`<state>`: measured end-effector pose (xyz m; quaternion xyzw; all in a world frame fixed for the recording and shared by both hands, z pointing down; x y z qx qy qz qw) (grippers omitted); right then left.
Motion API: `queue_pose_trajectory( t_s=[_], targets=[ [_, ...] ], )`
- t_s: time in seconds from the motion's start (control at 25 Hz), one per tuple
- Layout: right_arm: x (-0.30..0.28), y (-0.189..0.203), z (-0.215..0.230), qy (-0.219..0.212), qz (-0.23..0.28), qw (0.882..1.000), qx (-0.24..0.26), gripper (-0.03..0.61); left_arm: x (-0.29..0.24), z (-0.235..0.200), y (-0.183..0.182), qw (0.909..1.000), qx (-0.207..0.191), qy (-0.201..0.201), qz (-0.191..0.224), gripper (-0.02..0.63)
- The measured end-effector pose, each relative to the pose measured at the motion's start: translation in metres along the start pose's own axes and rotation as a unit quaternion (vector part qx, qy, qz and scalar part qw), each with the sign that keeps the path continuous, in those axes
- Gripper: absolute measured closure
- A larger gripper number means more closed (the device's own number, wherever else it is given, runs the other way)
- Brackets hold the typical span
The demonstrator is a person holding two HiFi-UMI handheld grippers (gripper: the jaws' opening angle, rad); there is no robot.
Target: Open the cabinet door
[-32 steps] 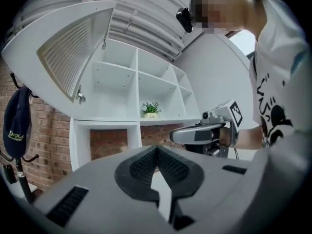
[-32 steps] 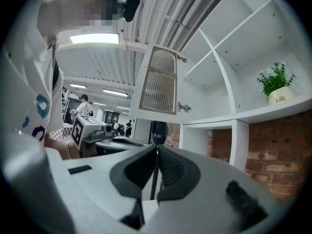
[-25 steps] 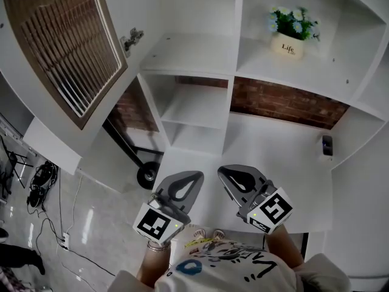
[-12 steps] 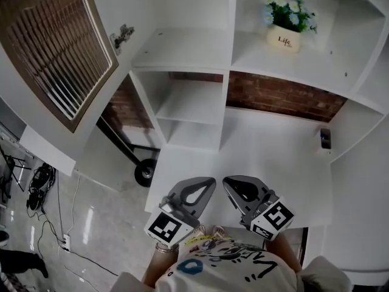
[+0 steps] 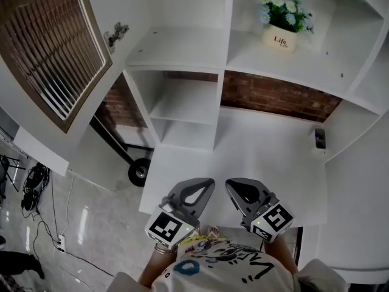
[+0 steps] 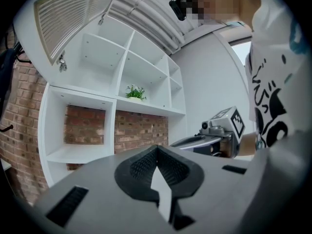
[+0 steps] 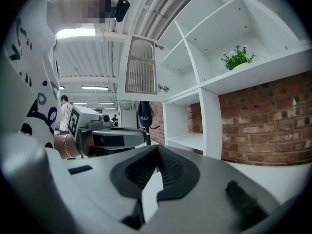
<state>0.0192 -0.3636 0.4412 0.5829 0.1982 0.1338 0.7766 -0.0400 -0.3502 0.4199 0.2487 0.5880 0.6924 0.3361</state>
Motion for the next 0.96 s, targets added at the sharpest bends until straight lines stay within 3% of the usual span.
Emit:
queue_pose_trajectory(
  t_s=[0.96],
  targets=[
    [-0.008, 0.011, -0.017, -0.028, -0.018, 0.999, -0.012, 0.552, 0.004, 0.003, 0.005, 0.9999, 0.005, 0.0, -0.015, 0.6]
  ],
)
Point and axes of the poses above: the fingertips, and each gripper's own axes: x backward along the fingers, z to its right, y out of its underside, the point moved 2 cm from there along x, backward along the fingers, and after that the axes turned 11 degrees about -x, right-handed, at the moved point
